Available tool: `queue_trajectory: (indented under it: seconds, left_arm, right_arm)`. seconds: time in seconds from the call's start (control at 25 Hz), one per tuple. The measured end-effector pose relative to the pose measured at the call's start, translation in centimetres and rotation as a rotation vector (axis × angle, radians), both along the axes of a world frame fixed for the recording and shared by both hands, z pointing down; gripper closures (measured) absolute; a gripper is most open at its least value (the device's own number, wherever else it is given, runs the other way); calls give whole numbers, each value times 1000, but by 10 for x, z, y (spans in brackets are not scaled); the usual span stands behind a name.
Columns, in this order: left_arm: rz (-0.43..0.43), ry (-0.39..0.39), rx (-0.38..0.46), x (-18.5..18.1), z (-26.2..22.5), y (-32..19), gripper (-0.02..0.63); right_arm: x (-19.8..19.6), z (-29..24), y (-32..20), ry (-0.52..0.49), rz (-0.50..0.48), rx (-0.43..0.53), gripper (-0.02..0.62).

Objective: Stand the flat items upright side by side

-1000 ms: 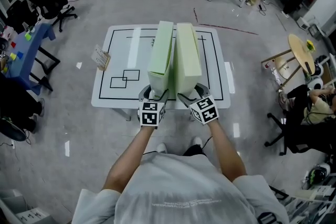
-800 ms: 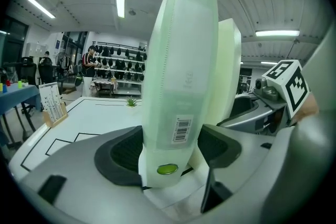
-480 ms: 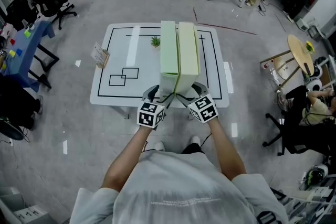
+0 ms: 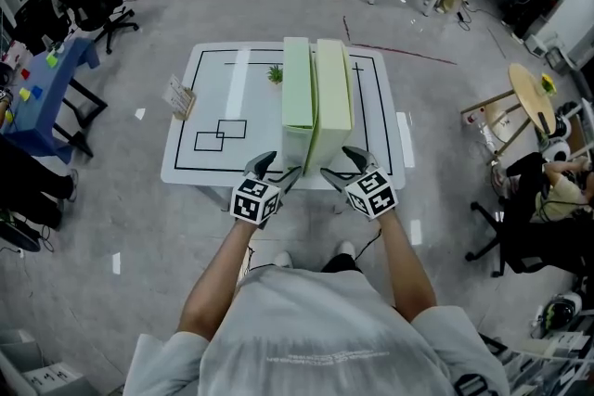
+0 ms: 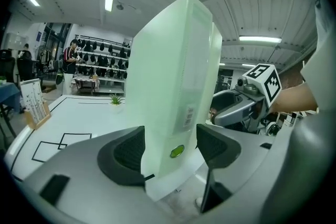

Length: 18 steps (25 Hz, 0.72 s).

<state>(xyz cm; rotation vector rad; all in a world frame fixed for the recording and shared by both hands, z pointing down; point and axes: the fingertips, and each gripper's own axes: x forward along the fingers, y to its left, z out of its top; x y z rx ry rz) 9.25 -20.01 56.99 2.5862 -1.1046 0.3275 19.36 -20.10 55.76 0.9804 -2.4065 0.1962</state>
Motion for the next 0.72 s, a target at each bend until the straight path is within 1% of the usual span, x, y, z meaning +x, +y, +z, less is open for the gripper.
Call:
queue_trajectory:
  seconds: [0.12, 0.16, 0.2, 0.24, 0.28, 0.36, 0.4, 0.44, 0.52, 0.72]
  left_arm:
    - [2, 18, 1, -19, -2, 5, 287]
    - [-2, 20, 1, -28, -3, 6, 296]
    - [-12, 16, 3, -40, -5, 6, 318]
    - [-31, 5, 8, -52, -7, 5, 364]
    - [-55, -9, 15, -65, -11, 3, 422]
    - [-113, -31, 40, -88, -26, -4, 503]
    - [-141, -38, 57, -97, -36, -7, 530]
    - [-165, -44, 78, -105, -49, -10, 546]
    - [-198, -58, 129, -116, -76, -15, 571]
    - [-200, -76, 286, -119, -155, -21, 583]
  right_arm:
    - [18, -10, 9, -54, 26, -12, 247]
    - [25, -16, 11, -80, 44, -12, 250]
    - [34, -23, 12, -105, 73, -6, 268]
    - [45, -32, 11, -127, 116, 11, 307]
    - [59, -42, 9, -140, 174, 37, 365]
    - [87, -66, 0, -138, 304, 106, 519]
    - [98, -79, -3, -134, 354, 137, 550]
    - [106, -92, -6, -133, 386, 161, 558]
    - [111, -118, -8, -137, 410, 207, 566]
    - [97, -180, -5, -124, 367, 333, 568]
